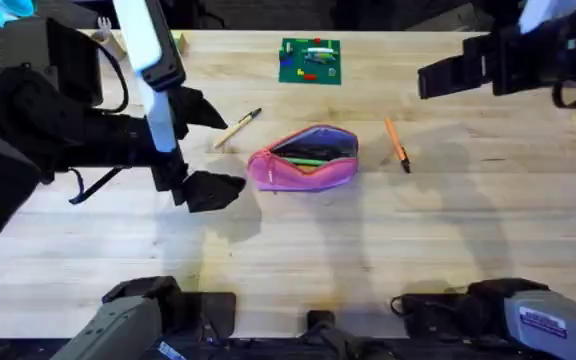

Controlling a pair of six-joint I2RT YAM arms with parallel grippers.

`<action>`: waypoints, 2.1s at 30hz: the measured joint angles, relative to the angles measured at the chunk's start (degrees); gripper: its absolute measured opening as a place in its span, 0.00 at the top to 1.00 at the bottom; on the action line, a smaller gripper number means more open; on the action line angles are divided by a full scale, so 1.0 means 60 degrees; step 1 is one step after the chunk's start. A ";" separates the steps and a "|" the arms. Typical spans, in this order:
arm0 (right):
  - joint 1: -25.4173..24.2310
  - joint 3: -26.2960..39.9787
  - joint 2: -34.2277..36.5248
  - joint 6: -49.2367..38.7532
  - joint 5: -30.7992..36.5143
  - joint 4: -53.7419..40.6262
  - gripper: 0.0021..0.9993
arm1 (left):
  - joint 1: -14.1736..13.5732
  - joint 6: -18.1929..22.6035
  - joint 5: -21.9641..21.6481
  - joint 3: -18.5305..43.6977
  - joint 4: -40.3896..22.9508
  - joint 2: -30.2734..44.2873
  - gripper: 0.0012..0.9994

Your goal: Unzip the bag, pick up the pens from the table one at a time and place them inside, then zip the bag closed.

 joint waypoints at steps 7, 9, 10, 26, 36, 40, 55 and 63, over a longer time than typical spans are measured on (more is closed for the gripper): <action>0.0000 0.0000 0.0743 0.0045 0.0120 0.0012 0.00 | 0.0000 0.0000 0.0002 -0.0002 0.0000 0.0001 0.01; 0.0000 -0.0034 0.0898 0.0151 0.0120 0.0098 0.00 | 0.0000 0.0000 0.0002 -0.0002 0.0000 0.0001 0.01; 0.0000 -0.0103 0.0957 0.0213 0.0122 0.0209 0.00 | 0.0000 0.0000 0.0002 0.0000 0.0000 0.0002 0.01; 0.0000 -0.1902 0.2286 0.0537 0.0195 0.1912 0.00 | 0.0000 0.0000 0.0002 -0.0002 0.0000 0.0000 0.01; 0.0000 -0.1905 0.3361 0.0995 0.0518 0.2668 0.00 | 0.0000 0.0000 0.0002 -0.0002 0.0000 -0.0002 0.01; 0.0000 -0.1905 0.3620 0.1066 0.0587 0.3006 0.00 | 0.0000 0.0000 0.0002 0.0002 0.0000 0.0002 0.01; 0.0257 -0.1905 0.4548 0.1140 0.0762 0.3613 0.00 | 0.0000 0.0000 0.0002 -0.0002 0.0000 -0.0001 0.01; 0.0674 -0.1905 0.5016 0.1174 0.1119 0.3881 0.00 | 0.0000 0.0000 0.0002 -0.0002 0.0000 0.0002 0.01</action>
